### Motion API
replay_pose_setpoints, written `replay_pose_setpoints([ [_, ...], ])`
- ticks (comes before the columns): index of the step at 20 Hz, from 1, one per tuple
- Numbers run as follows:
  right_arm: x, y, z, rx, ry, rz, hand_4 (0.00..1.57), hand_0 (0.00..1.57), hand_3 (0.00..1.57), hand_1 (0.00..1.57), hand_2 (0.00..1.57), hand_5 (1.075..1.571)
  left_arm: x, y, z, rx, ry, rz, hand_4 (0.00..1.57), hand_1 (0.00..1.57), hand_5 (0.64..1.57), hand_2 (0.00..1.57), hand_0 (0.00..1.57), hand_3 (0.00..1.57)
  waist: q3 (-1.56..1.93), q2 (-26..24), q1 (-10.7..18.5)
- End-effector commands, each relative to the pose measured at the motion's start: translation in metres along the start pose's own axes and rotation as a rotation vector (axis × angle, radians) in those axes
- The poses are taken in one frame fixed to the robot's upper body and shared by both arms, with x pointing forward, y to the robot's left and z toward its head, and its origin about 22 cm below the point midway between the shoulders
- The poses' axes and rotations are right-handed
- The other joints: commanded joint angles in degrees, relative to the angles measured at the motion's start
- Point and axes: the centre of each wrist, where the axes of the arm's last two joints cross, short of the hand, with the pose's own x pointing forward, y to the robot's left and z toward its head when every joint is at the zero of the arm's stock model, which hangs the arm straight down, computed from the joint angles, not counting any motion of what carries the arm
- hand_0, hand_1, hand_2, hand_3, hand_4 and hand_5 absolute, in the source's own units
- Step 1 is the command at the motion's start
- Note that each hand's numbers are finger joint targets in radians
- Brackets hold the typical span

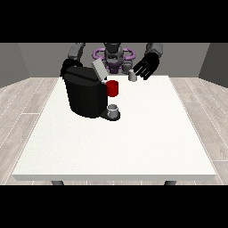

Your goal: Insert the coffee pod into the coffee machine and close the lid

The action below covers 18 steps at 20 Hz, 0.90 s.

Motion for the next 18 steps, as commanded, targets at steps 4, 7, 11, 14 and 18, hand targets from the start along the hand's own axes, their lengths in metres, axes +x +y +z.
replay_pose_setpoints([
  [4, 0.009, 0.006, -0.004, 0.029, -0.068, 0.005, 0.49, 0.00, 0.00, 0.00, 0.00, 1.571, 0.037, 0.047, -0.018, 0.080, -0.002, 0.031, 0.49, 1.21, 1.571, 1.25, 1.21, 1.19, 0.01, 2.3, -2.8],
  [7, 0.039, 0.025, -0.011, 0.027, -0.057, 0.004, 0.51, 0.00, 0.00, 0.00, 0.00, 1.571, 0.024, 0.049, -0.015, 0.085, -0.008, 0.044, 0.48, 1.28, 1.571, 1.33, 1.28, 1.27, -0.03, 3.0, -4.1],
  [11, 0.032, 0.010, -0.008, 0.019, -0.060, 0.024, 0.51, 0.00, 0.00, 0.00, 0.00, 1.571, 0.042, 0.045, -0.023, 0.087, -0.018, 0.032, 0.52, 1.28, 1.571, 1.33, 1.28, 1.27, 0.00, 3.0, -4.9],
  [14, 0.035, 0.004, -0.013, 0.003, -0.074, 0.021, 0.54, 0.00, 0.00, 0.00, 0.00, 1.571, 0.051, 0.045, -0.026, 0.090, -0.015, -0.006, 0.50, 1.28, 1.571, 1.31, 1.28, 1.23, 0.00, 3.6, -4.1],
  [18, 0.041, -0.001, -0.022, -0.028, -0.130, 0.013, 0.46, 0.00, 0.00, 0.00, 0.00, 1.571, 0.069, 0.044, -0.032, 0.109, -0.065, -0.013, 0.49, 1.31, 1.571, 1.33, 1.31, 1.24, 0.02, 6.4, -3.6],
])
